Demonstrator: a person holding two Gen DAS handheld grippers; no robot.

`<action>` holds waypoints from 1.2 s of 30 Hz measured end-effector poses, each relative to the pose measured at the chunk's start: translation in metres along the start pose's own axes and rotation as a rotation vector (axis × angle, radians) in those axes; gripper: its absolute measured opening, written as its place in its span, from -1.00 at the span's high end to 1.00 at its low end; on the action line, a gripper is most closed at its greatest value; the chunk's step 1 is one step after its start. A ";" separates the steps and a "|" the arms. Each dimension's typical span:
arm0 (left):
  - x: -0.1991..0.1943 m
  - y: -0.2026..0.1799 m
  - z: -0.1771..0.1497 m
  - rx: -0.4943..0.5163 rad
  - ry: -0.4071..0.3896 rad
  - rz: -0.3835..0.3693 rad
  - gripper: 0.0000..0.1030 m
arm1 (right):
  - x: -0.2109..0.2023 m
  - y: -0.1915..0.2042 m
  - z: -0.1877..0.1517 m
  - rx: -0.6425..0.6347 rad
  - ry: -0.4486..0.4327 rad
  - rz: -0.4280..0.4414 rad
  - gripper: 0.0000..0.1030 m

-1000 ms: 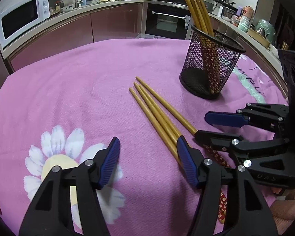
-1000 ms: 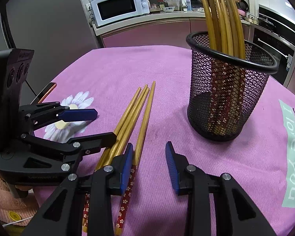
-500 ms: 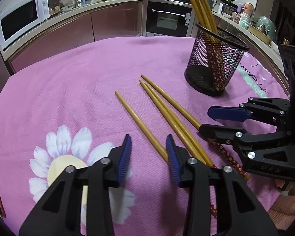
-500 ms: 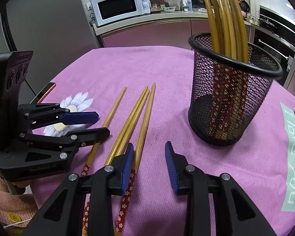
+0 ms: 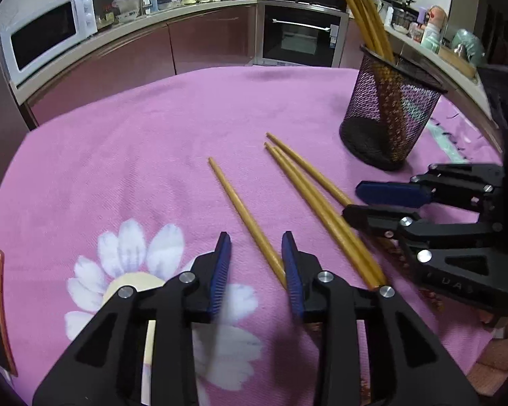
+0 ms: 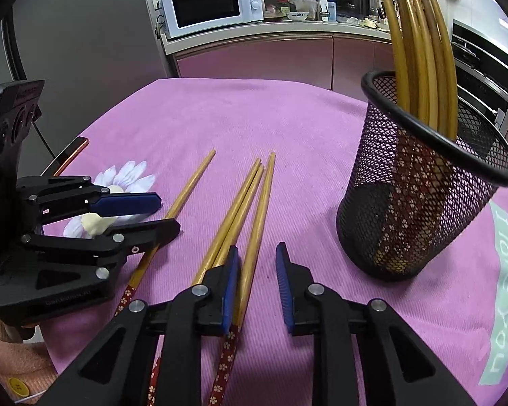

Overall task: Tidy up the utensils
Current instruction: 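Grasp another chopstick each from the row with both tools, then carry the chopsticks upright over the mesh cup with both tools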

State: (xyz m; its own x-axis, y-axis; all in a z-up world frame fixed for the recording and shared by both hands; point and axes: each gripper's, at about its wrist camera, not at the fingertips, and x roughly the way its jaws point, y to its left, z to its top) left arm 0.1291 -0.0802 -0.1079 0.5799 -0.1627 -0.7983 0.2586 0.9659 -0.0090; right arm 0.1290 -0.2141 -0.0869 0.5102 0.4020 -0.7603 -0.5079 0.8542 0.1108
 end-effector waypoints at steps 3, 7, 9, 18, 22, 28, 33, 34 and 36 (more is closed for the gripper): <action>0.000 0.001 0.001 0.001 0.001 0.000 0.40 | 0.002 0.002 0.002 -0.011 -0.002 -0.016 0.59; 0.001 0.001 0.003 -0.006 0.001 0.002 0.66 | 0.004 0.004 0.004 -0.009 -0.002 -0.029 0.73; 0.001 0.001 0.005 -0.013 -0.001 0.005 0.68 | 0.004 0.002 0.005 0.003 -0.003 -0.025 0.85; -0.002 0.001 0.000 -0.041 -0.011 -0.018 0.85 | -0.003 -0.003 0.003 0.032 -0.018 0.003 0.90; -0.007 0.002 -0.002 -0.049 -0.017 -0.024 0.85 | -0.013 -0.007 0.000 0.042 -0.036 0.025 0.90; -0.026 0.007 0.000 -0.065 -0.054 -0.067 0.85 | -0.032 -0.009 -0.002 0.052 -0.082 0.078 0.90; -0.046 0.012 0.004 -0.076 -0.092 -0.135 0.85 | -0.048 -0.006 -0.002 0.047 -0.121 0.107 0.90; -0.049 0.013 0.005 -0.078 -0.099 -0.147 0.85 | -0.052 -0.007 -0.002 0.049 -0.132 0.111 0.90; -0.057 0.016 0.008 -0.082 -0.113 -0.175 0.85 | -0.061 -0.008 -0.001 0.051 -0.153 0.121 0.90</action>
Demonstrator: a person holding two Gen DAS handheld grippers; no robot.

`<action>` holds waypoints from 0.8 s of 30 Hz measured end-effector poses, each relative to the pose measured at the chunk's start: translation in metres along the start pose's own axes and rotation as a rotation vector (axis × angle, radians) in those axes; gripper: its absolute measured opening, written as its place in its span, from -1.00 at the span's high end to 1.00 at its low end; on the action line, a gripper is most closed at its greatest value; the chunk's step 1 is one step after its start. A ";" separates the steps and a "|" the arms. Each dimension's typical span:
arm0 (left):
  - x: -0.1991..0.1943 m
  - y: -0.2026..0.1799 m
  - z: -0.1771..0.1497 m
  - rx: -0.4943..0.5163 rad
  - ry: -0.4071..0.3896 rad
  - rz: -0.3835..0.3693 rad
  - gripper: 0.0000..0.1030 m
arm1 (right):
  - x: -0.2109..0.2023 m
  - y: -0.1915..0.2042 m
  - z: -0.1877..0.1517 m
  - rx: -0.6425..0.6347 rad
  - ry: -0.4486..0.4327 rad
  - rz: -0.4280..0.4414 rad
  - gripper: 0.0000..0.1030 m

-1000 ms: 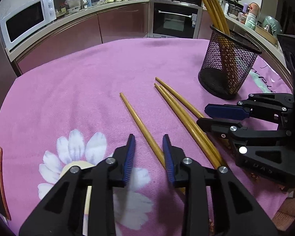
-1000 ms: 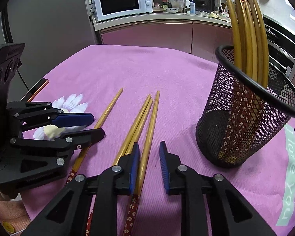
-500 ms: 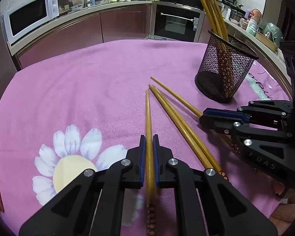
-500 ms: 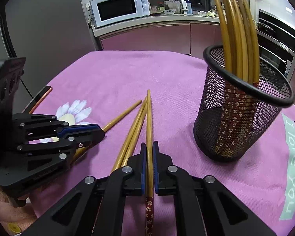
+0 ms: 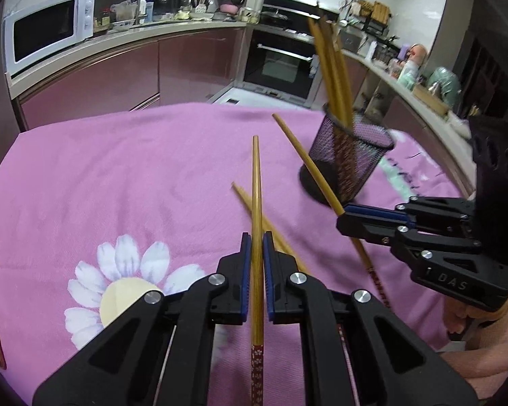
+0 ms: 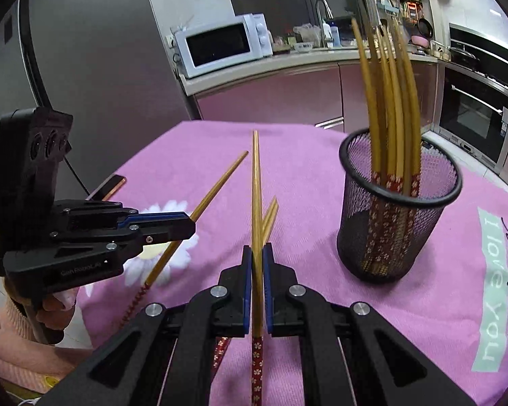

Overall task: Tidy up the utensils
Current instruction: 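Carry the chopsticks upright over the mesh cup with both tools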

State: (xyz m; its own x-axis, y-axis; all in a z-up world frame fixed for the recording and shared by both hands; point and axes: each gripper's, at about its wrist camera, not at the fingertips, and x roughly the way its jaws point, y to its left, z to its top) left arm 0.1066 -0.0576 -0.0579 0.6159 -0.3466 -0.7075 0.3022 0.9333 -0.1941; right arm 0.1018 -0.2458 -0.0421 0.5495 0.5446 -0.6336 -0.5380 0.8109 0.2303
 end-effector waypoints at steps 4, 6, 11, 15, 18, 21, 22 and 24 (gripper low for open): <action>-0.016 -0.001 0.007 -0.003 -0.032 -0.060 0.85 | -0.014 -0.002 0.004 0.001 -0.040 0.008 0.90; -0.024 -0.002 0.012 -0.004 -0.050 -0.086 0.85 | -0.022 -0.006 0.006 0.005 -0.059 0.009 0.90; -0.044 -0.005 0.023 0.008 -0.106 -0.134 0.85 | -0.041 -0.011 0.013 0.017 -0.114 0.004 0.90; -0.060 -0.007 0.030 0.010 -0.149 -0.177 0.85 | -0.055 -0.019 0.016 0.027 -0.154 -0.004 0.90; -0.070 -0.007 0.034 0.007 -0.174 -0.197 0.85 | -0.061 -0.024 0.018 0.037 -0.175 -0.005 0.90; -0.079 -0.006 0.042 -0.002 -0.209 -0.218 0.85 | -0.069 -0.029 0.021 0.041 -0.200 -0.017 0.90; -0.081 -0.007 0.044 -0.004 -0.216 -0.223 0.85 | -0.070 -0.029 0.022 0.040 -0.207 -0.021 0.90; -0.084 -0.008 0.049 -0.004 -0.232 -0.230 0.85 | -0.075 -0.032 0.025 0.037 -0.224 -0.031 0.90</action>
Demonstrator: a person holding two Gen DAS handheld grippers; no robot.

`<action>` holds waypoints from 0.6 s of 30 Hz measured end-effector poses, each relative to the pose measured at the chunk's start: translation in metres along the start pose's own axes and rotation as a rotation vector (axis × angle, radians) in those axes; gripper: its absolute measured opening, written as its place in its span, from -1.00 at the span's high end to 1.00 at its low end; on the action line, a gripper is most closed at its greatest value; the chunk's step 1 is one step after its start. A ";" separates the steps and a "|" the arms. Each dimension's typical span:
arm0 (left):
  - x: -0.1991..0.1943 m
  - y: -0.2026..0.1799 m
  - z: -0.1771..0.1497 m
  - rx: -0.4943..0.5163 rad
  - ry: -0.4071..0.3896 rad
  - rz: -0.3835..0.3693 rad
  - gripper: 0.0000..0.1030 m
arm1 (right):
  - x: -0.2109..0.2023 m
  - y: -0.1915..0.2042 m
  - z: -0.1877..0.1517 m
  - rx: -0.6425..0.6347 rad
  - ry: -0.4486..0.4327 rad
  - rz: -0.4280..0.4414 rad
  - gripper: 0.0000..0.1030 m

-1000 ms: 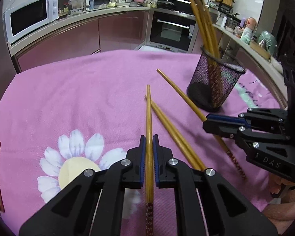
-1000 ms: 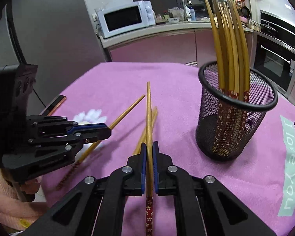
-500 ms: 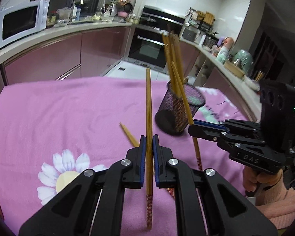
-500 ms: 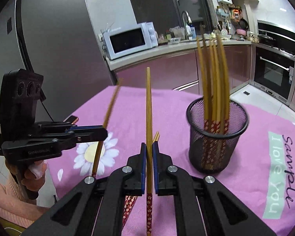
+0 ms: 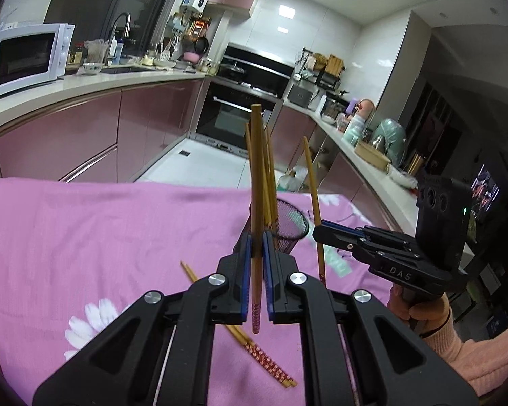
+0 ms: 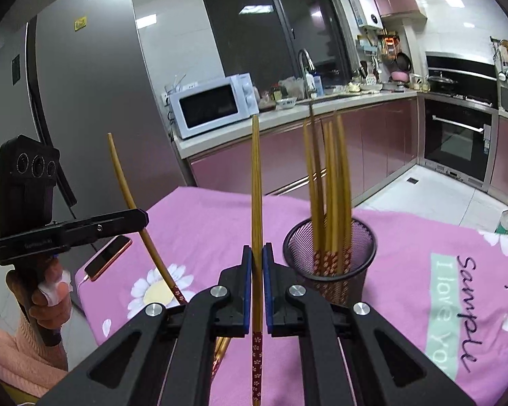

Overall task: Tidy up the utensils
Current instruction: 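Carry the chopsticks upright over the mesh cup with both tools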

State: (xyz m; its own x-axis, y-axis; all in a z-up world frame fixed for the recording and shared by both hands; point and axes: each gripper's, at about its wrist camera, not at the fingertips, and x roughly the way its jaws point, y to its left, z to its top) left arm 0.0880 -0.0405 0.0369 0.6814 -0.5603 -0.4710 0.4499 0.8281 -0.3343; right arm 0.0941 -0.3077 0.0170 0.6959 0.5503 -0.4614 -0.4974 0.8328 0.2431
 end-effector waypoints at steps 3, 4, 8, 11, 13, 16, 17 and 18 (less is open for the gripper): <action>0.000 -0.004 0.008 0.005 -0.013 -0.005 0.85 | -0.004 0.000 0.004 -0.002 -0.023 -0.018 0.90; 0.001 -0.006 0.012 0.006 -0.018 -0.011 0.85 | -0.006 -0.001 0.008 -0.002 -0.034 -0.026 0.90; 0.007 -0.011 0.024 0.013 -0.034 -0.026 0.85 | -0.009 -0.004 0.021 -0.013 -0.076 -0.051 0.90; 0.012 -0.017 0.037 0.023 -0.048 -0.034 0.85 | -0.010 -0.008 0.031 -0.018 -0.101 -0.066 0.90; 0.015 -0.022 0.046 0.032 -0.056 -0.034 0.85 | -0.011 -0.010 0.039 -0.020 -0.119 -0.076 0.90; 0.018 -0.026 0.060 0.043 -0.072 -0.039 0.85 | -0.012 -0.014 0.047 -0.021 -0.140 -0.082 0.90; 0.019 -0.027 0.064 0.046 -0.078 -0.044 0.85 | -0.012 -0.015 0.049 -0.023 -0.147 -0.085 0.90; 0.020 -0.029 0.069 0.048 -0.087 -0.048 0.85 | -0.012 -0.017 0.052 -0.026 -0.154 -0.087 0.90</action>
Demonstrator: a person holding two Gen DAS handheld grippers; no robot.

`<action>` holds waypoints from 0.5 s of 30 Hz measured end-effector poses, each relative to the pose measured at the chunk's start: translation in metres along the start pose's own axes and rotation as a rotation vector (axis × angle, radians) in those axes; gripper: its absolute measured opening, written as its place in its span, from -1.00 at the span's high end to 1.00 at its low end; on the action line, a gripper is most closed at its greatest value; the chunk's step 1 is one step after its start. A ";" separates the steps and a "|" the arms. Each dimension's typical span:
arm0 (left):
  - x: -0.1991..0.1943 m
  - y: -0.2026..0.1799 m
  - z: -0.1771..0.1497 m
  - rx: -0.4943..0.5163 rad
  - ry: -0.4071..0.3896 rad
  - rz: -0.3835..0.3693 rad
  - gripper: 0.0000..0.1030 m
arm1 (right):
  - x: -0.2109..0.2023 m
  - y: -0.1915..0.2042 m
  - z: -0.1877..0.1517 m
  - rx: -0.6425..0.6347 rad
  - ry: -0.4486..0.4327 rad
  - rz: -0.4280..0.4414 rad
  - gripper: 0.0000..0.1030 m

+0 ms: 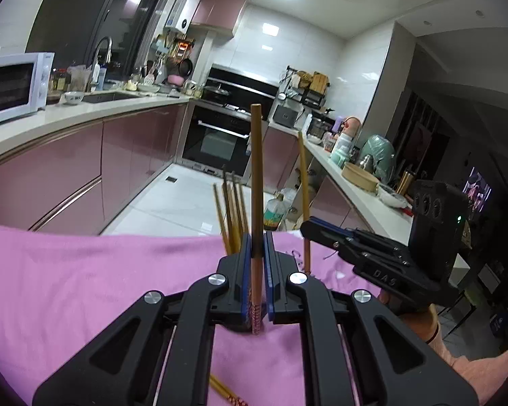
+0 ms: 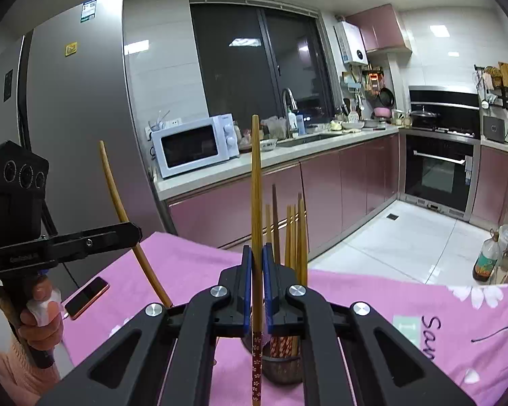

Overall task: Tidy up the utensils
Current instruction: 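Carry the chopsticks upright over the mesh cup with both tools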

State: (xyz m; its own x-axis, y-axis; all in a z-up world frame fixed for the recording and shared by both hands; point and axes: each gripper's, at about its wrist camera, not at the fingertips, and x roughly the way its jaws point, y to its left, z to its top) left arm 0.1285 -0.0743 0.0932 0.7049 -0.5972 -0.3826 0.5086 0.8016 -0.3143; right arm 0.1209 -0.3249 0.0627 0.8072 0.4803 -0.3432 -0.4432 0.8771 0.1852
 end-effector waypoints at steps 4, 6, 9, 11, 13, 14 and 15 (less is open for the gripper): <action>0.006 -0.006 0.017 0.002 -0.018 -0.012 0.85 | 0.003 -0.003 0.007 -0.003 -0.013 -0.012 0.90; 0.011 -0.008 0.024 0.008 -0.022 -0.008 0.85 | 0.006 -0.005 0.009 -0.001 -0.019 -0.019 0.90; 0.020 -0.014 0.030 0.016 -0.020 0.004 0.85 | 0.010 -0.007 0.012 0.002 -0.027 -0.030 0.90; 0.028 -0.017 0.035 0.019 -0.017 0.021 0.85 | 0.015 -0.010 0.015 0.004 -0.027 -0.036 0.90; 0.035 -0.015 0.036 0.013 -0.008 0.023 0.85 | 0.019 -0.011 0.016 0.008 -0.026 -0.035 0.90; 0.039 -0.014 0.036 0.011 -0.003 0.026 0.85 | 0.020 -0.011 0.016 0.007 -0.028 -0.036 0.90; 0.043 -0.012 0.037 0.010 0.001 0.029 0.85 | 0.022 -0.011 0.016 0.005 -0.029 -0.035 0.90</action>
State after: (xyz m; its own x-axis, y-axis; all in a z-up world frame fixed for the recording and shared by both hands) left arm 0.1706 -0.1087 0.1132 0.7191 -0.5735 -0.3925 0.4926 0.8190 -0.2941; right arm 0.1496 -0.3244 0.0677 0.8331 0.4490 -0.3231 -0.4125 0.8934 0.1780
